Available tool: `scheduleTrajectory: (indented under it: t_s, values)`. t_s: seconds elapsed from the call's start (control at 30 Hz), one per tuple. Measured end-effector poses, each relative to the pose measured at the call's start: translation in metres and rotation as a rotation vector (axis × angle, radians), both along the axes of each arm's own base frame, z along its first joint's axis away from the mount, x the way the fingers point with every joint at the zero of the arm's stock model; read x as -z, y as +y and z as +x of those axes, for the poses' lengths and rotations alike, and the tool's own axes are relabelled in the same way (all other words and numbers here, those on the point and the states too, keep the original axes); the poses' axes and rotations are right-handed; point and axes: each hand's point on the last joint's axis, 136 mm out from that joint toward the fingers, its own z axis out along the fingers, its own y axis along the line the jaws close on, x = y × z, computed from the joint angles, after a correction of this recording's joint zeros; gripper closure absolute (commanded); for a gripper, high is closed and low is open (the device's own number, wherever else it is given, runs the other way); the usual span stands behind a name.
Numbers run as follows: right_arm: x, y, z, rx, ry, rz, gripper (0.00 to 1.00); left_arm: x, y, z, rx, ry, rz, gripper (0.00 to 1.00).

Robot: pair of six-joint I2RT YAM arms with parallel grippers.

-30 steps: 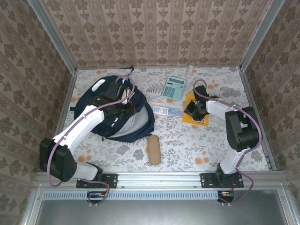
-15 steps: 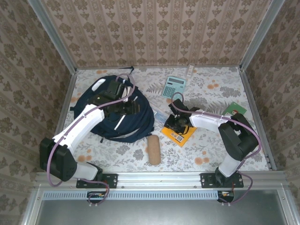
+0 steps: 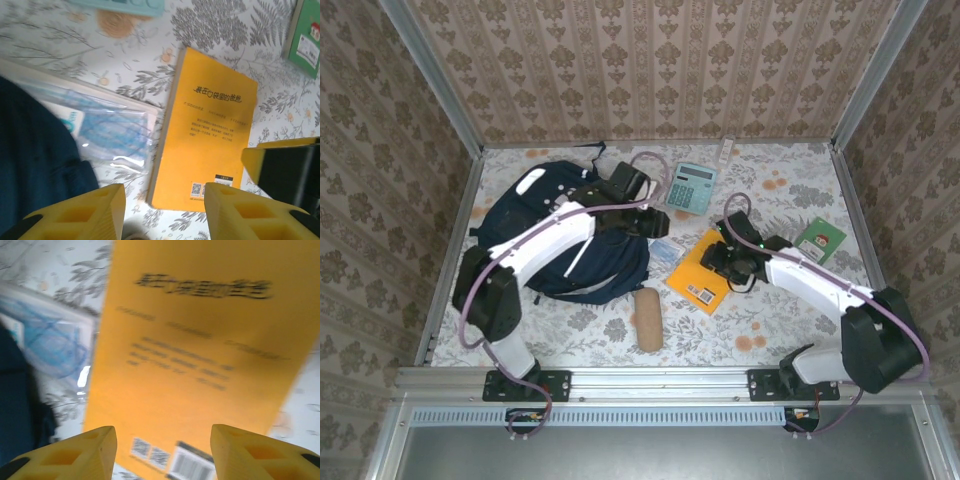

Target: Pack the student bag

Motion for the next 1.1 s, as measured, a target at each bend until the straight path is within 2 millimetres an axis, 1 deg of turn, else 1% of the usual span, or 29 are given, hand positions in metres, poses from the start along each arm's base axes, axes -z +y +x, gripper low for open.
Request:
scheduleTrajectory:
  t_s: [0.1,0.2,0.33,0.47,0.53,0.7,0.8,0.97,1.1]
  values:
    - [0.018,-0.019,-0.012,0.039,0.004,-0.001,0.48,0.021,-0.028,0.000,0.052,0.041,0.009,0.56]
    - [0.034,-0.028,-0.022,0.059,0.018,0.005,0.48,0.042,-0.045,-0.004,0.091,0.083,0.018,0.56]
    - [0.044,-0.027,-0.022,0.072,0.017,0.035,0.49,0.070,-0.057,-0.010,0.127,0.141,0.038,0.58]
    - [0.054,-0.021,-0.016,0.065,0.026,0.060,0.49,0.098,-0.058,-0.016,0.142,0.199,0.068,0.58]
    - [0.055,-0.021,-0.015,0.067,0.031,0.065,0.49,0.108,-0.058,-0.019,0.150,0.218,0.080,0.58]
    - [0.056,-0.020,-0.015,0.069,0.036,0.070,0.49,0.122,-0.061,-0.027,0.174,0.245,0.093,0.59]
    - [0.058,-0.020,-0.015,0.073,0.049,0.067,0.49,0.128,-0.063,-0.032,0.186,0.254,0.104,0.62]
    - [0.059,-0.020,-0.015,0.075,0.059,0.073,0.50,0.129,-0.062,-0.031,0.184,0.254,0.108,0.69]
    - [0.056,-0.019,-0.013,0.091,0.057,0.098,0.50,0.130,-0.061,-0.031,0.183,0.254,0.111,0.72]
